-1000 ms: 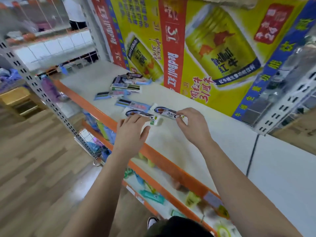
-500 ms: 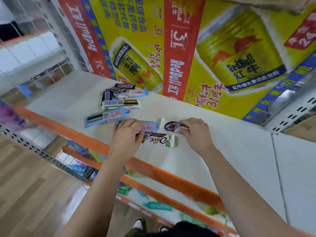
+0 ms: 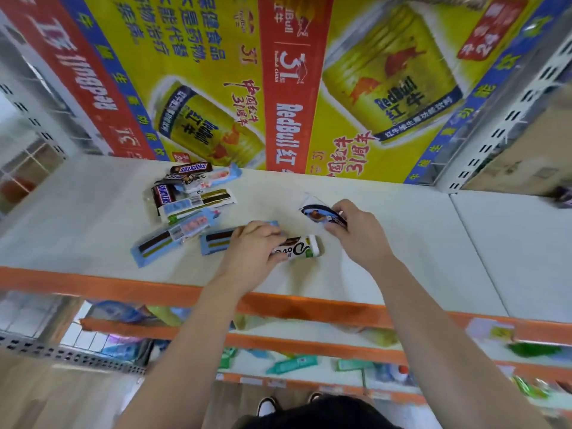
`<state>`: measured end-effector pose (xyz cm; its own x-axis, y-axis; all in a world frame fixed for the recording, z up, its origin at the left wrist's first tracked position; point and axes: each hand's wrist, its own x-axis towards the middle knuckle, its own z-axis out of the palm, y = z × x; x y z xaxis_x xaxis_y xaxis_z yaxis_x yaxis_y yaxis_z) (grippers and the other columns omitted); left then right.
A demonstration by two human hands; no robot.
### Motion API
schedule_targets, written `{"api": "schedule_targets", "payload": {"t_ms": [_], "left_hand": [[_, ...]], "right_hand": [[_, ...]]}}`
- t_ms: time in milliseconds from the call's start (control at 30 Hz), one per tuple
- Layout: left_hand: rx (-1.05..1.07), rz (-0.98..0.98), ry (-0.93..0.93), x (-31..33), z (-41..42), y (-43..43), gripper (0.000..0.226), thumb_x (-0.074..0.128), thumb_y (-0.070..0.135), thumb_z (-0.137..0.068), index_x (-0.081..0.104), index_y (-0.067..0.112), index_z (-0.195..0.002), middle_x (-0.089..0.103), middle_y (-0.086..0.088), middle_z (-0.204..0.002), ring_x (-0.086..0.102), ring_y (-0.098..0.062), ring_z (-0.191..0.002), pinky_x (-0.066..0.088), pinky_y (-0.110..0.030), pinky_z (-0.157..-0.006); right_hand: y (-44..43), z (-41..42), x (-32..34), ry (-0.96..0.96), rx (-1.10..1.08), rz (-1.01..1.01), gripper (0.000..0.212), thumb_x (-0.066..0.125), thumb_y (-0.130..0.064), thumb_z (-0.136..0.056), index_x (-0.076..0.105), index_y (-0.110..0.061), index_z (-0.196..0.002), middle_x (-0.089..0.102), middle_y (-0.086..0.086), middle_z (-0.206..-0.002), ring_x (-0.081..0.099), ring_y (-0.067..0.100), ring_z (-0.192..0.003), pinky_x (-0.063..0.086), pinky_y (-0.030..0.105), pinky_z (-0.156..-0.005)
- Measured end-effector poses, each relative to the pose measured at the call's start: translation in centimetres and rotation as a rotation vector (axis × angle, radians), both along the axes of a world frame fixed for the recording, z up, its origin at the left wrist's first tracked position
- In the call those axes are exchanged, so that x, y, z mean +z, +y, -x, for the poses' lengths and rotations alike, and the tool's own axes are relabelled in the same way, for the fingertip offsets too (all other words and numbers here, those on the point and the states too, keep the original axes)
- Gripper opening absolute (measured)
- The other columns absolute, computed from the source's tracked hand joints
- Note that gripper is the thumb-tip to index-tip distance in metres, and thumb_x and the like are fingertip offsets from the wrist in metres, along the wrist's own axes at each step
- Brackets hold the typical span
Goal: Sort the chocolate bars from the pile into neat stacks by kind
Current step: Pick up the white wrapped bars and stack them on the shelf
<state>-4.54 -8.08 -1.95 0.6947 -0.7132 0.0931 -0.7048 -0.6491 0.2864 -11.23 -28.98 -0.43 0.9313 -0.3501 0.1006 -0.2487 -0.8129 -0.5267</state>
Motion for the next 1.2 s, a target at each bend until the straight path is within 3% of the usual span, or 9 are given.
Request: {"api": "schedule_targets", "payload": {"t_ms": [300, 467, 567, 733, 800, 933, 1033, 1100, 1200], "left_hand": [[0.003, -0.030, 0.062, 0.9, -0.1, -1.5, 0.044, 0.061, 0.036, -0.087, 0.052, 0.030, -0.130, 0.053, 0.002, -0.115, 0.043, -0.021, -0.114, 0.030, -0.035, -0.089], [0.016, 0.300, 0.168, 1.8, -0.1, -1.9, 0.015, 0.059, 0.022, -0.090, 0.055, 0.016, -0.104, 0.060, -0.003, -0.098, 0.058, -0.026, -0.089, 0.044, -0.036, -0.071], [0.099, 0.453, 0.206, 2.7, -0.3, -1.9, 0.016, 0.056, 0.024, -0.093, 0.045, 0.016, -0.102, 0.065, -0.007, -0.085, 0.059, -0.030, -0.075, 0.048, -0.041, -0.066], [0.174, 0.647, 0.377, 3.6, -1.0, -2.5, 0.030, 0.065, 0.027, -0.086, 0.044, 0.024, -0.107, 0.068, 0.006, -0.087, 0.066, -0.020, -0.080, 0.051, -0.038, -0.070], [0.186, 0.718, 0.431, 3.8, -1.1, -3.0, 0.032, 0.067, 0.030, -0.081, 0.050, 0.026, -0.107, 0.071, 0.009, -0.089, 0.067, -0.015, -0.082, 0.054, -0.042, -0.074], [0.184, 0.782, 0.474, 4.3, -0.7, -4.5, 0.028, 0.067, 0.039, -0.075, 0.059, 0.022, -0.096, 0.071, 0.007, -0.086, 0.066, -0.014, -0.079, 0.054, -0.045, -0.074], [0.185, 0.882, 0.571, 4.7, 0.1, -6.2, 0.025, 0.073, 0.025, -0.079, 0.055, 0.032, -0.097, 0.070, 0.009, -0.085, 0.068, -0.015, -0.075, 0.057, -0.038, -0.063], [0.177, 0.941, 0.656, 4.9, 1.1, -7.5, 0.033, 0.072, 0.012, -0.081, 0.053, 0.025, -0.103, 0.066, 0.007, -0.085, 0.068, -0.015, -0.073, 0.057, -0.031, -0.056], [0.129, 0.925, 0.702, 5.1, 2.9, -9.7, 0.045, 0.073, 0.004, -0.078, 0.054, 0.028, -0.112, 0.058, 0.001, -0.092, 0.068, -0.012, -0.075, 0.057, -0.031, -0.054]], "right_hand": [[-0.5, 2.4, 0.6, -0.055, -0.081, -0.259, 0.018, 0.055, -0.024, -0.094, 0.043, -0.019, -0.107, 0.061, 0.003, -0.076, 0.065, 0.022, -0.051, 0.055, 0.038, -0.056], [-1.2, 3.0, 0.8, -0.066, -0.122, -0.361, 0.026, 0.062, -0.009, -0.082, 0.057, -0.019, -0.105, 0.065, 0.001, -0.088, 0.065, 0.020, -0.063, 0.049, 0.025, -0.062], [-1.5, 3.4, 1.0, -0.164, -0.187, -0.435, 0.020, 0.067, -0.007, -0.076, 0.064, -0.019, -0.092, 0.068, 0.000, -0.081, 0.064, 0.021, -0.071, 0.048, 0.028, -0.066], [-2.2, 4.2, 1.7, -0.366, -0.267, -0.721, 0.010, 0.075, -0.017, -0.075, 0.065, -0.016, -0.074, 0.060, 0.008, -0.070, 0.050, 0.018, -0.064, 0.038, 0.037, -0.062], [-2.1, 4.5, 2.2, -0.418, -0.236, -0.753, 0.006, 0.069, -0.015, -0.083, 0.065, -0.019, -0.082, 0.066, 0.004, -0.077, 0.059, 0.018, -0.072, 0.048, 0.044, -0.068], [-2.3, 5.6, 2.5, -0.385, -0.173, -0.725, 0.023, 0.047, -0.014, -0.098, 0.052, -0.030, -0.114, 0.066, 0.004, -0.105, 0.063, 0.018, -0.097, 0.051, 0.036, -0.084], [-3.2, 6.7, 2.5, -0.341, -0.258, -0.593, 0.007, 0.041, -0.016, -0.100, 0.040, -0.009, -0.101, 0.052, 0.008, -0.081, 0.048, 0.009, -0.072, 0.041, 0.028, -0.068], [-4.3, 7.7, 2.3, -0.313, -0.357, -0.560, 0.015, 0.041, -0.019, -0.100, 0.033, -0.011, -0.090, 0.038, 0.000, -0.068, 0.036, 0.005, -0.057, 0.034, 0.023, -0.057], [-6.4, 9.8, 2.6, -0.256, -0.435, -0.668, 0.027, 0.048, -0.035, -0.093, 0.037, -0.013, -0.105, 0.046, 0.011, -0.072, 0.050, 0.022, -0.062, 0.051, 0.043, -0.062]]}}
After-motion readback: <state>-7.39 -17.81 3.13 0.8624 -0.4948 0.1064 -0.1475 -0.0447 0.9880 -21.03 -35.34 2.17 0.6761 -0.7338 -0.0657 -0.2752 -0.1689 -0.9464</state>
